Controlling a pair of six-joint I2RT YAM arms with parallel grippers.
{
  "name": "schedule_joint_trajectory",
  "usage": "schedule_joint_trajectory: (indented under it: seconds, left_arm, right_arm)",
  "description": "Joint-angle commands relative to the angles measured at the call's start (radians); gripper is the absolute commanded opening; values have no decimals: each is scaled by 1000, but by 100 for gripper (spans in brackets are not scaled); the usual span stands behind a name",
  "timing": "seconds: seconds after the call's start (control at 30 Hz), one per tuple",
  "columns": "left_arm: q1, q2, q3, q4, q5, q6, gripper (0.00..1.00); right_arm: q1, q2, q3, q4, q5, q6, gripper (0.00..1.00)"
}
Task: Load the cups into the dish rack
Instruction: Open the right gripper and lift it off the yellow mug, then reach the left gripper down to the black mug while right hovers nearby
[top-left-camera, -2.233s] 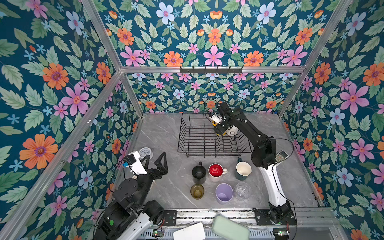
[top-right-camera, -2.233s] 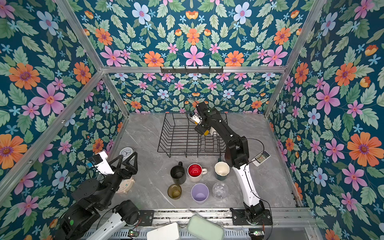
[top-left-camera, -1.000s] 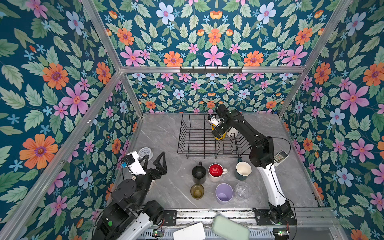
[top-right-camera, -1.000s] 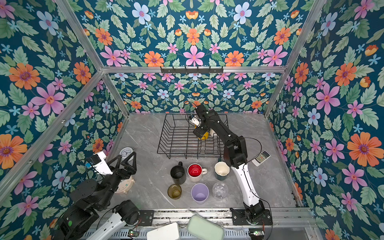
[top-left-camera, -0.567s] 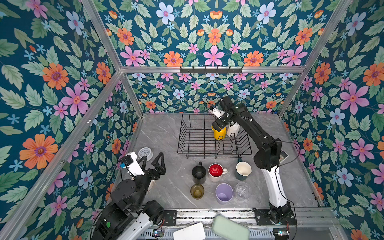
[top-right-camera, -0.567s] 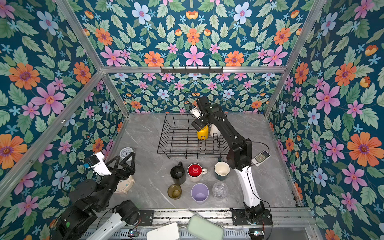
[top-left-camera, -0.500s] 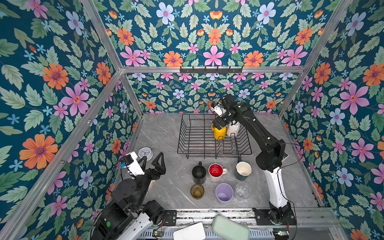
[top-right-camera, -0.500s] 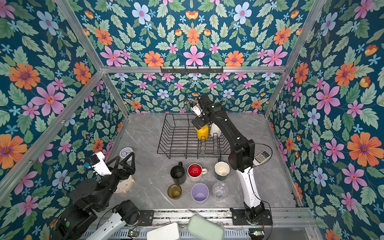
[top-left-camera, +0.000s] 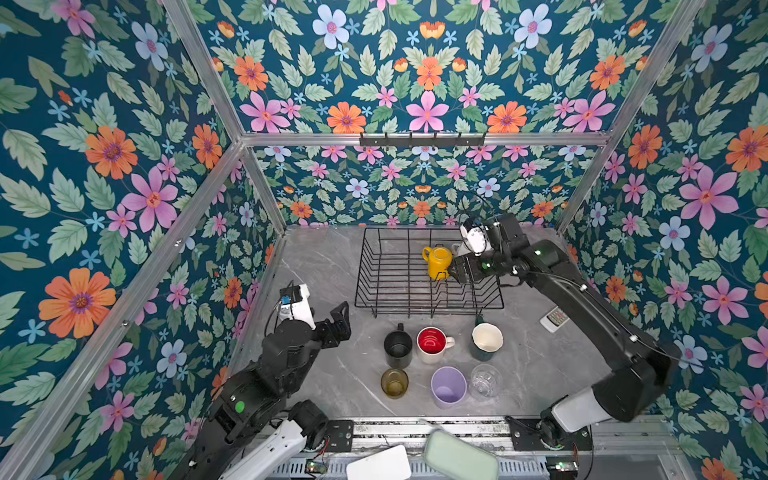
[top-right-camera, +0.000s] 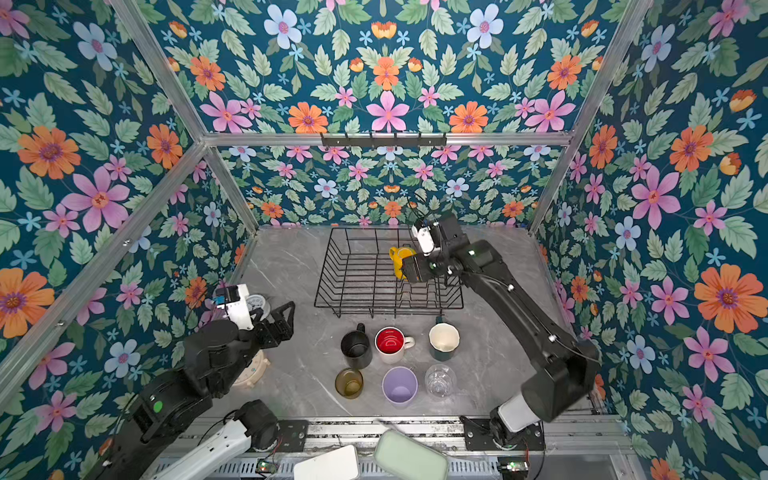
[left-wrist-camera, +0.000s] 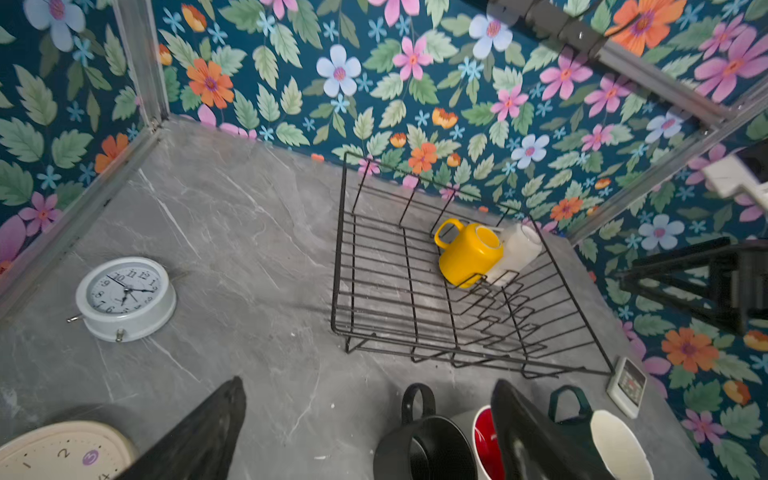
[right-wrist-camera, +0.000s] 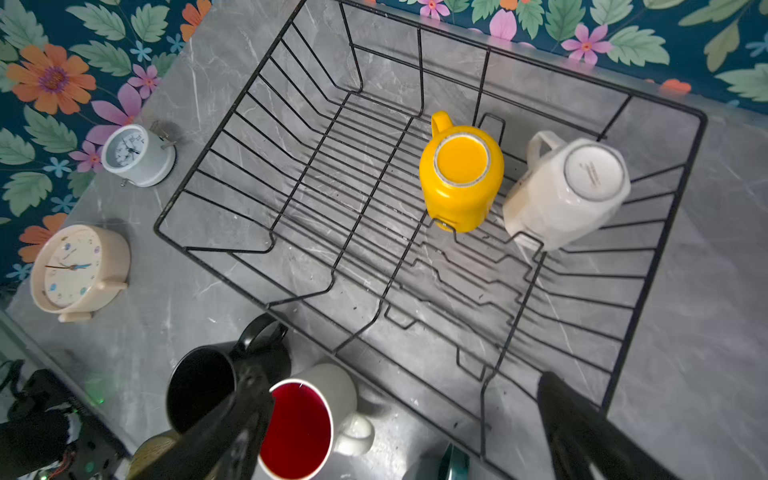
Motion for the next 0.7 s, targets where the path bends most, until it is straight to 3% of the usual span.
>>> schedule_joint_trajectory:
  seconds: [0.0, 0.43, 0.67]
  left_arm:
    - [0, 56, 24, -58, 111, 14, 91]
    - [-1, 232, -19, -98, 355, -7, 75]
    - [-2, 300, -52, -88, 424, -13, 70]
  right_arm:
    - [0, -82, -96, 52, 3, 76, 98]
    - [1, -306, -345, 50, 28, 160, 96]
    - [1, -321, -388, 42, 36, 165, 96]
